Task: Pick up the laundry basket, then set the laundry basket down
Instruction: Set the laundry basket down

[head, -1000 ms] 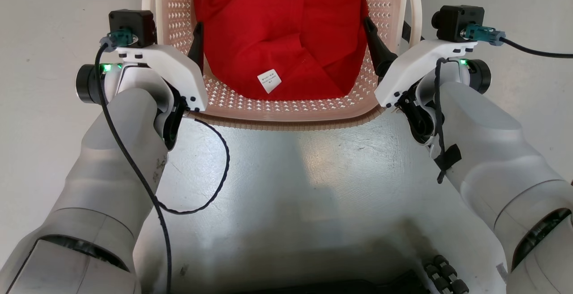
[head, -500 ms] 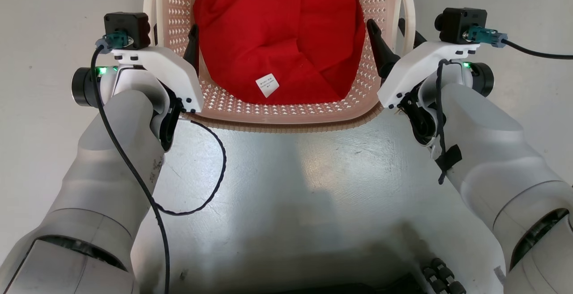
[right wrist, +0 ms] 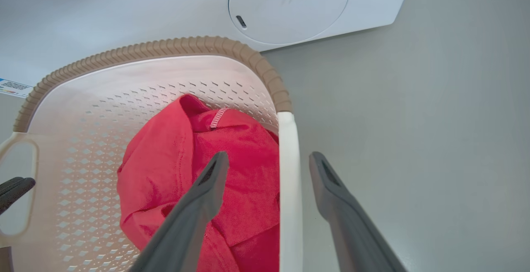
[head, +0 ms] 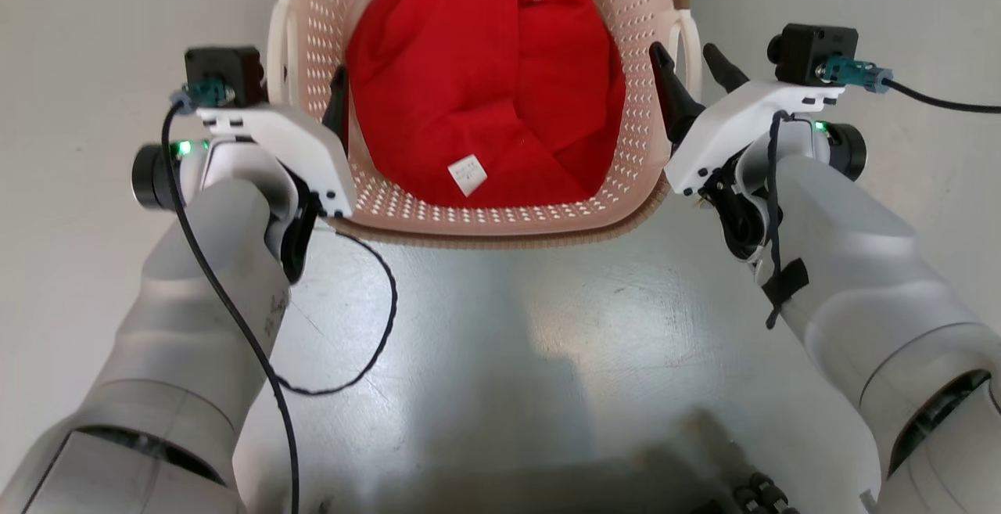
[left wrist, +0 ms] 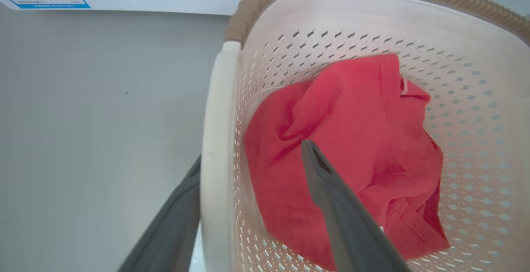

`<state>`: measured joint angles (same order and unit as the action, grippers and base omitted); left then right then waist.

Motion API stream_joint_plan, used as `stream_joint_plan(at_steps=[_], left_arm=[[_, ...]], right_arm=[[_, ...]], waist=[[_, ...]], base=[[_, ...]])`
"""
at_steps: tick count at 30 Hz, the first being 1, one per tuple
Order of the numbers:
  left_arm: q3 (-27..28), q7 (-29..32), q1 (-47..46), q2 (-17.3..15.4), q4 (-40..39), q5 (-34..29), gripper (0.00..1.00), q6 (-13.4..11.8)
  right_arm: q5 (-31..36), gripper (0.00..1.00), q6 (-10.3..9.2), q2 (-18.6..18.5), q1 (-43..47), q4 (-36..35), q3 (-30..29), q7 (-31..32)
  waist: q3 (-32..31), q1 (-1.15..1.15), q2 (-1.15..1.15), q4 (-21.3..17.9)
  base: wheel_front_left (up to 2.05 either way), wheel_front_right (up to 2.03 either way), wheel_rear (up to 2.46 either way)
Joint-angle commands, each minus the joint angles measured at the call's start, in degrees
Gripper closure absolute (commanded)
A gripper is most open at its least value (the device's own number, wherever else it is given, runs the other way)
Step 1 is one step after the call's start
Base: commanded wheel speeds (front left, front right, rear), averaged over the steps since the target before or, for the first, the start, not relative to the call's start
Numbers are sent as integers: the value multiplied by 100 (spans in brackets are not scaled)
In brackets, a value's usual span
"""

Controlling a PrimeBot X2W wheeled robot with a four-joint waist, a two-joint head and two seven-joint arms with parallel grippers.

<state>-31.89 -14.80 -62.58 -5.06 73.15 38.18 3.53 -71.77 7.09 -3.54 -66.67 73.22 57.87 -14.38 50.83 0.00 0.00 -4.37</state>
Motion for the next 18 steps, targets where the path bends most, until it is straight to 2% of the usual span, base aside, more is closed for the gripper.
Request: stream_joint_plan(at_steps=[1, 18], left_arm=[[85, -19, 244, -119, 0, 36, 0, 28], [156, -19, 1013, -57, -69, 153, 0, 197]], right_arm=[[-52, 0, 40, 62, 463, 22, 25, -29], [-85, 0, 40, -84, 1185, 67, 53, 3]], waist=[[-119, 0, 0, 2], [-1411, 0, 0, 2]], base=[[0, 0, 0], [0, 0, 0]])
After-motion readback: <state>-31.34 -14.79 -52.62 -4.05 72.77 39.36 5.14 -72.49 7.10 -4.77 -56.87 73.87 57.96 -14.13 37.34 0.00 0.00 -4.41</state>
